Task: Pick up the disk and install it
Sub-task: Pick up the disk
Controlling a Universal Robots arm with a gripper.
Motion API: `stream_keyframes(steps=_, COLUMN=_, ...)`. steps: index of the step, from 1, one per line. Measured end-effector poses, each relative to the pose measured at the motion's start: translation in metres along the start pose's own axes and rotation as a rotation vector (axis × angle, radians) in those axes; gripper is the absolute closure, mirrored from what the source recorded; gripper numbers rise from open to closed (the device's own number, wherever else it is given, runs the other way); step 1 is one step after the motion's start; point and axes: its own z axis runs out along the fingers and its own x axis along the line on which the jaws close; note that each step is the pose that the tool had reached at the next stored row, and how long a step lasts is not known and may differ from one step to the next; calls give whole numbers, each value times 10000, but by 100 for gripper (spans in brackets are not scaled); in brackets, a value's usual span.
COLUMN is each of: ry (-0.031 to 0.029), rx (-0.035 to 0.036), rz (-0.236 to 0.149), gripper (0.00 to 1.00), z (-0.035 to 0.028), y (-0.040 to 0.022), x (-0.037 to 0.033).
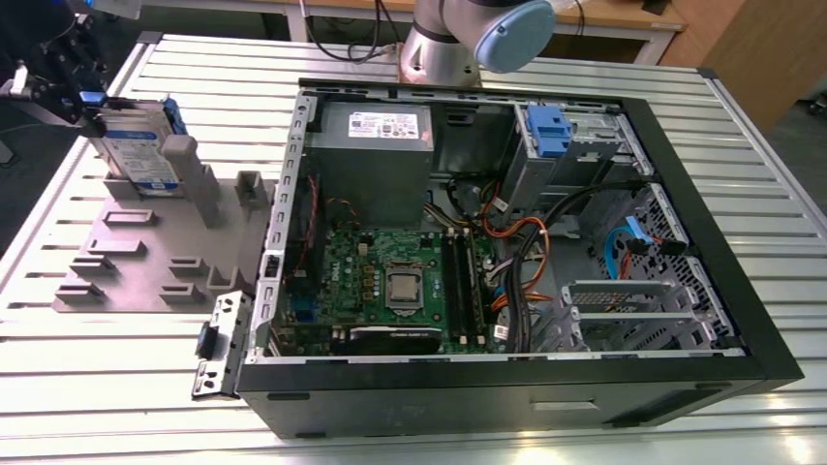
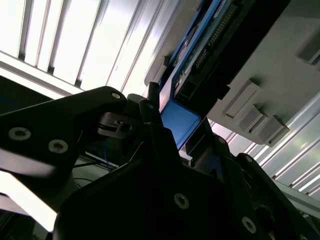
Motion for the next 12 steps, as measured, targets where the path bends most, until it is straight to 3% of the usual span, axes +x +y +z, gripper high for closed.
stream_keyframes(steps=12, ry=-1, rx=20, rz=-2, gripper=54, z=2, y=1, x=0)
